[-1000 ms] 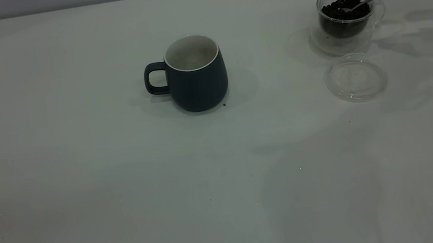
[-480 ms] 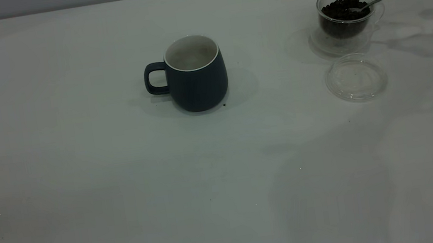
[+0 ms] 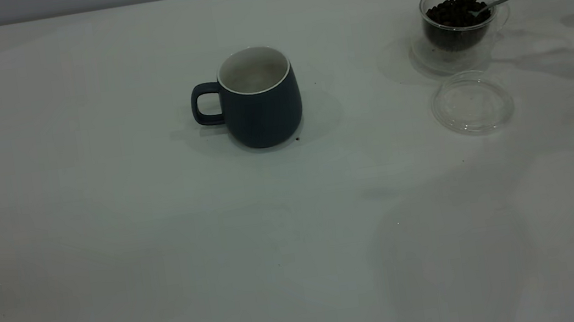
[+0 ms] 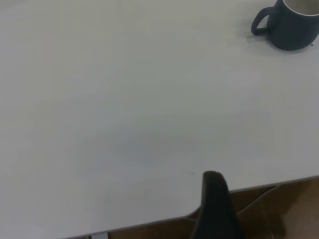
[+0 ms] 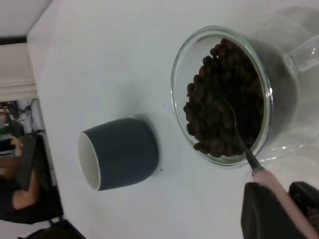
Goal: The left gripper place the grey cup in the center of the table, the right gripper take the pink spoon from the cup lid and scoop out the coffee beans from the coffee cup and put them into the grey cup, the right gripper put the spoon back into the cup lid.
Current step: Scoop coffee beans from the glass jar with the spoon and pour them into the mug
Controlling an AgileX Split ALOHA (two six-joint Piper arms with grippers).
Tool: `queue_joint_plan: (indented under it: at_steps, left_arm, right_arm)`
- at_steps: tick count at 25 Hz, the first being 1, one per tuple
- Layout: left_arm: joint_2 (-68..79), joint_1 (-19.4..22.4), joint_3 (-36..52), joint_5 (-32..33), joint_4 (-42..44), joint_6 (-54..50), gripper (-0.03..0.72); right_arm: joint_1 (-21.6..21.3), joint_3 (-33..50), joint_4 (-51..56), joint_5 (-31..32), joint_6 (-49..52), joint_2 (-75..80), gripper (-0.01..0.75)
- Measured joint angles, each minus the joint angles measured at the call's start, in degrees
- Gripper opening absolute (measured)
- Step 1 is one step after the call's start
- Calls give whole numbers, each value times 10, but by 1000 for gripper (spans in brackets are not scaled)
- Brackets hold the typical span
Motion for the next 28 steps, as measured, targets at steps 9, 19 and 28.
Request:
queue_joint_plan:
  at_steps: [9, 19, 28]
  left_arm:
    - [0, 0, 0, 0, 0, 0, 567]
    - [0, 0, 0, 0, 0, 0, 567]
    - [0, 0, 0, 0, 0, -1, 567]
  right_arm:
    - [-3, 0, 36, 6, -8, 6, 100]
    - [-28, 0, 46, 21, -22, 6, 100]
    - [-33, 0, 52, 22, -26, 6, 100]
